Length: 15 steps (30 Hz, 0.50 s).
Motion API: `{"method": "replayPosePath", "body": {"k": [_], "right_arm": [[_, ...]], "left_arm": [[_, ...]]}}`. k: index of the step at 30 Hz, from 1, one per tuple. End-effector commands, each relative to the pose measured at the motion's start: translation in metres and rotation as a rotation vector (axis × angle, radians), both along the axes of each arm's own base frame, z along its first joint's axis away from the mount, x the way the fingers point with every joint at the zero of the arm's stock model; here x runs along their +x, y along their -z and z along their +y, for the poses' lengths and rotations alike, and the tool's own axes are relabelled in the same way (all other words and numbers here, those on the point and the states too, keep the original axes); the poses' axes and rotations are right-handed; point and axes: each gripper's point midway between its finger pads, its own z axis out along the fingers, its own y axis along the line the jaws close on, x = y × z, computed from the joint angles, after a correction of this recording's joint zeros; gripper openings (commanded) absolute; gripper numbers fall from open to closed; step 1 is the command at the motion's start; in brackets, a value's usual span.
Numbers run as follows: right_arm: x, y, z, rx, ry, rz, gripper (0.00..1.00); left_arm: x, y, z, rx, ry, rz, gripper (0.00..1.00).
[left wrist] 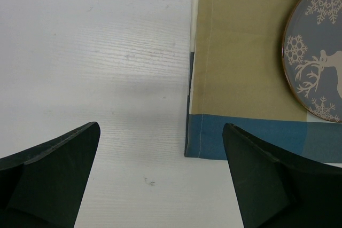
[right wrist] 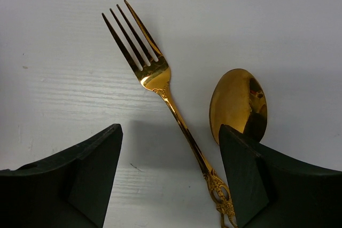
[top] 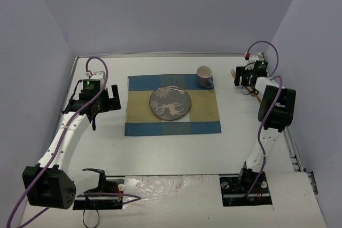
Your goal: Set the dinner table for one person
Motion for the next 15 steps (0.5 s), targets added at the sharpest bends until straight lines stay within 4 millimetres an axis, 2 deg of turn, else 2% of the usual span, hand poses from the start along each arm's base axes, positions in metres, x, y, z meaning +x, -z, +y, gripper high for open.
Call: {"method": "replayPosePath", "body": {"k": [1, 5, 10, 15], "right_arm": [[0.0165, -0.0408, -0.0132, -0.047, -0.001, -0.116, 0.69], [0.0128, -0.0445, -0.014, -0.051, 0.007, -0.128, 0.68], [0.0103, -0.0392, -0.0067, -0.022, -0.019, -0.122, 0.64], [0.0076, -0.0404, -0.013, -0.024, 0.008, -0.127, 0.62]], "left_arm": [[0.0143, -0.0264, -0.0025, -0.015, -0.001, -0.078, 0.97], [0.0143, -0.0259, -0.0038, -0.022, 0.002, -0.075, 0.97], [0.0138, -0.0275, -0.004, -0.024, 0.003, -0.08, 0.97], [0.0135, -0.0283, -0.0041, -0.024, 0.005, -0.084, 0.97]]}}
